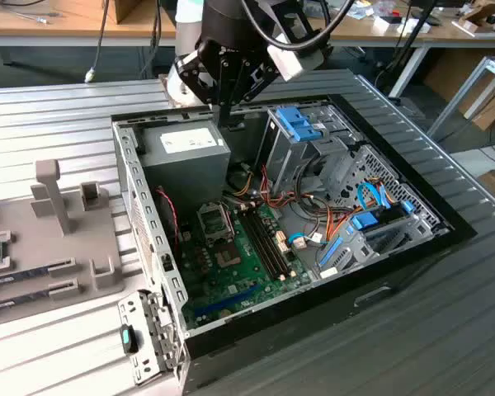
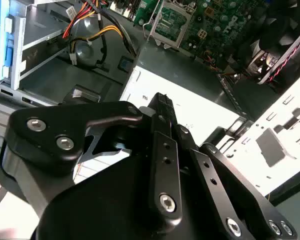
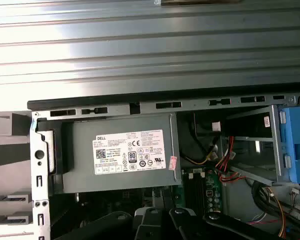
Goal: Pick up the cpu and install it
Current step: 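Reach for the cpu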
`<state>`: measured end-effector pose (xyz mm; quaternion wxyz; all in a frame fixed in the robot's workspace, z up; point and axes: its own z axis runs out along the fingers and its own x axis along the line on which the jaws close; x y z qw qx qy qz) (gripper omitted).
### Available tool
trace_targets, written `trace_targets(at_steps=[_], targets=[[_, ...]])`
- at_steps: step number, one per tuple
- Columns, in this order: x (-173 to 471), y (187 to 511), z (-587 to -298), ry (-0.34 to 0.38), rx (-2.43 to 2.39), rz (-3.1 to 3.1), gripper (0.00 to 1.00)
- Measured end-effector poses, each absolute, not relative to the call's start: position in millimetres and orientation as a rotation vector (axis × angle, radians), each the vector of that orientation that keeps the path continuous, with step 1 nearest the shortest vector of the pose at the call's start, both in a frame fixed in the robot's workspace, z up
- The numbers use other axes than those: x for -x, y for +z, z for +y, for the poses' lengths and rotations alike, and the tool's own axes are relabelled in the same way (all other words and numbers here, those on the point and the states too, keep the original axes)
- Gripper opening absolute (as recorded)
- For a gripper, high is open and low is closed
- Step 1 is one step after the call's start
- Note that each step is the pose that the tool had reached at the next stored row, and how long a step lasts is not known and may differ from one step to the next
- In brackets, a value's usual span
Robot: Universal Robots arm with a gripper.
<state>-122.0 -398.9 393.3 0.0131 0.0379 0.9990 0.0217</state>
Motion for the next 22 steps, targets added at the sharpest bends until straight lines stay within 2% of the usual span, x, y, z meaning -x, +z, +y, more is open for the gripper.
trace_targets(at_steps=[22], targets=[[139.6,393.3,-398.9,0.068,-0.118,3.112,0.11]])
